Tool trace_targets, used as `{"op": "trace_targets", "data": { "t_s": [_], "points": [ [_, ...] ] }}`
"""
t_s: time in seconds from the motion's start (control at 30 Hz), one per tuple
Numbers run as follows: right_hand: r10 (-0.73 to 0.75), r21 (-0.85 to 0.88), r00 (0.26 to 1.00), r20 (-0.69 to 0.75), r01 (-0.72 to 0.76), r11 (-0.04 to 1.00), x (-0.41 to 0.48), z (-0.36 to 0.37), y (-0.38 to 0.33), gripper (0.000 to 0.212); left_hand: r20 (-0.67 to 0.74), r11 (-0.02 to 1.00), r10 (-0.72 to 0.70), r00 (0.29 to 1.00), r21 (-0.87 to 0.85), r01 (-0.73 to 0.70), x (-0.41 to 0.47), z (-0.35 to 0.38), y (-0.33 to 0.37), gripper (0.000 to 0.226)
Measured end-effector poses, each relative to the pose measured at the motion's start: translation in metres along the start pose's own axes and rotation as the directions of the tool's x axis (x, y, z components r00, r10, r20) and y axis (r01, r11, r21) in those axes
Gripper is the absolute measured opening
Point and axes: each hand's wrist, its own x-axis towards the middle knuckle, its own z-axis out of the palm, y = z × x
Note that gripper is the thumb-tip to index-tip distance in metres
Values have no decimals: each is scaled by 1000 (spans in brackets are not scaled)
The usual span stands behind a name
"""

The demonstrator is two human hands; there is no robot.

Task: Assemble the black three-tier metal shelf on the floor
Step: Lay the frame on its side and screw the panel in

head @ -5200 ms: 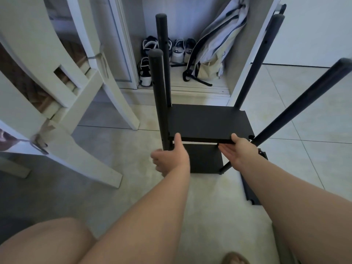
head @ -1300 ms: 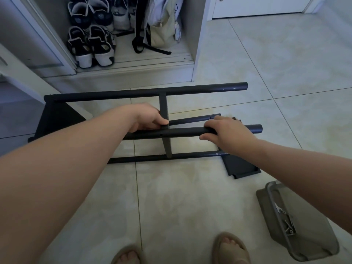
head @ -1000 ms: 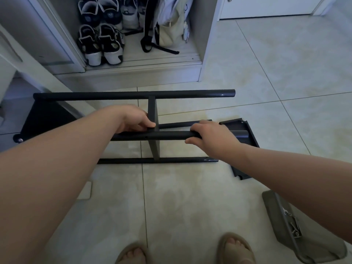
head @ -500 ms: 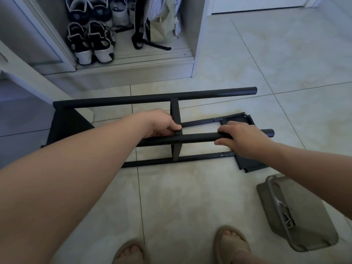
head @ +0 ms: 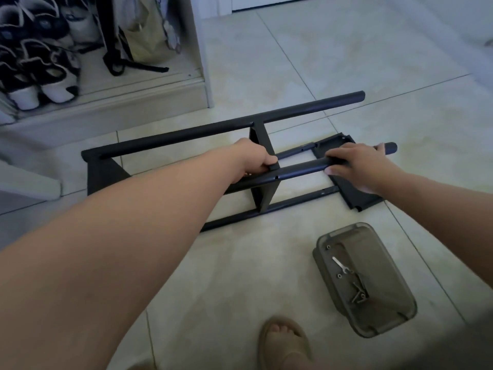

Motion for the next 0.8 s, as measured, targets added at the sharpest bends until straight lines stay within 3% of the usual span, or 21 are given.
{"op": "trace_targets", "data": {
  "t_s": [0.17,0.43,0.53,0.8],
  "points": [
    [-39,12,999,-32,39,999,-2,9,-24,17,40,998,-30,999,-47,32,-3,-24,-16,33],
    [-89,-42,994,58,91,995,0,26,-117,22,9,997,-50,999,-66,51,-27,-98,-75,29],
    [-131,-58,986,101,137,989,3,32,-153,23,-8,995,-66,998,-79,65,-39,-127,-97,10],
    [-206,-97,964,167,224,970,18,41,-209,29,-51,993,-81,995,-91,76,-54,-172,-133,19]
  ]
}}
